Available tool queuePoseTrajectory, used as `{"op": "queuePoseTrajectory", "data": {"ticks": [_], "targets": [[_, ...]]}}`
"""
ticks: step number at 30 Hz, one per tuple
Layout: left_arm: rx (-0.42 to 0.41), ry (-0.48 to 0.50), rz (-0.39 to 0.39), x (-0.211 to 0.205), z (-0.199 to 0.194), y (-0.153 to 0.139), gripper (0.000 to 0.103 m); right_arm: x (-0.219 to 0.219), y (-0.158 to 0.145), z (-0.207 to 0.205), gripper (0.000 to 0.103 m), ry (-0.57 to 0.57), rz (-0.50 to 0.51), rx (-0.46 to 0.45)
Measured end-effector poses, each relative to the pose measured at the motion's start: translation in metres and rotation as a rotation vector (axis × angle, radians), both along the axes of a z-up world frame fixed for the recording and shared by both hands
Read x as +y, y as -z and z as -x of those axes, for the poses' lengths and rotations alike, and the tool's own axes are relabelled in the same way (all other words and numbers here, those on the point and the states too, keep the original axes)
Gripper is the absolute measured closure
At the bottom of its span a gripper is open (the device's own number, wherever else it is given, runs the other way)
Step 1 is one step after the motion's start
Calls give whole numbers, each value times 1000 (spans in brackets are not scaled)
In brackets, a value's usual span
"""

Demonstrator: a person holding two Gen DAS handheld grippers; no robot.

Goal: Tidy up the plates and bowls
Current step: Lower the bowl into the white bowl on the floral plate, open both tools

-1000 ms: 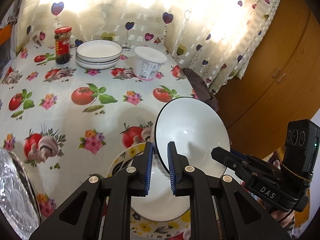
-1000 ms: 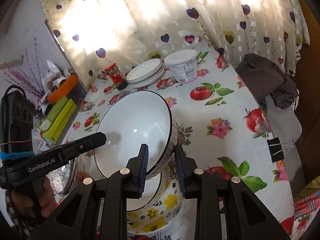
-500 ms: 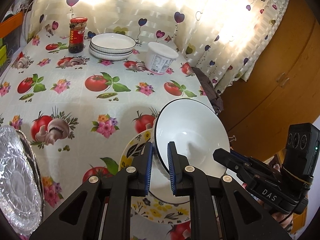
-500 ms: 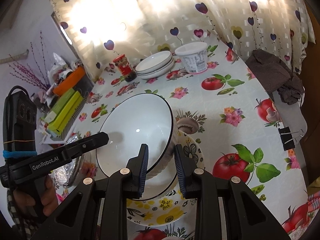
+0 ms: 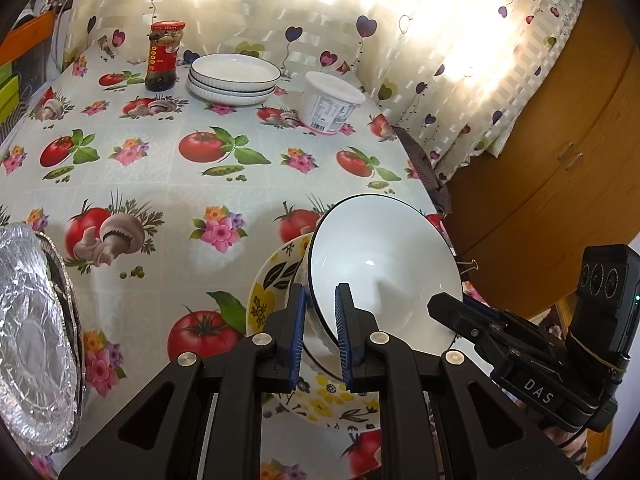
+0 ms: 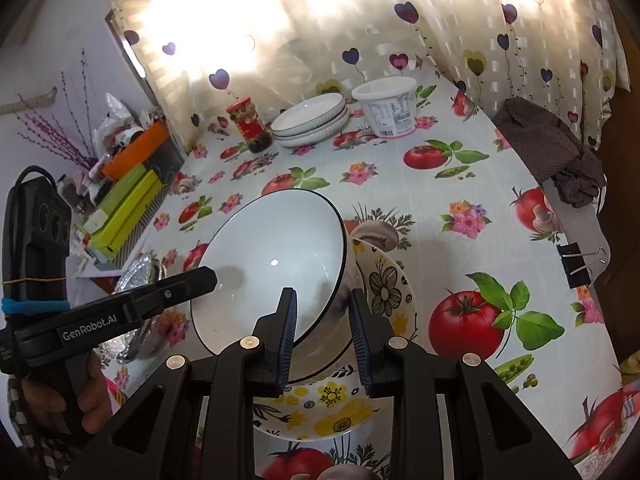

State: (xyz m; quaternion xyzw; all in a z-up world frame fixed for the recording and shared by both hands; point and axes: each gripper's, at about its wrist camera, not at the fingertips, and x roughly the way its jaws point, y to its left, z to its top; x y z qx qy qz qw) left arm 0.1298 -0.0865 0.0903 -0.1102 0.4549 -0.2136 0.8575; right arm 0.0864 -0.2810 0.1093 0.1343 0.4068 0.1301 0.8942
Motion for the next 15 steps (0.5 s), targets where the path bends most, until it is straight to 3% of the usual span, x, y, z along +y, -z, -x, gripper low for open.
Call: {"op": "queuePoseTrajectory", "data": {"ticks": [15], "targets": [[17, 3, -31, -3, 3, 14, 88, 0, 15, 2, 77, 7, 7, 20]]}}
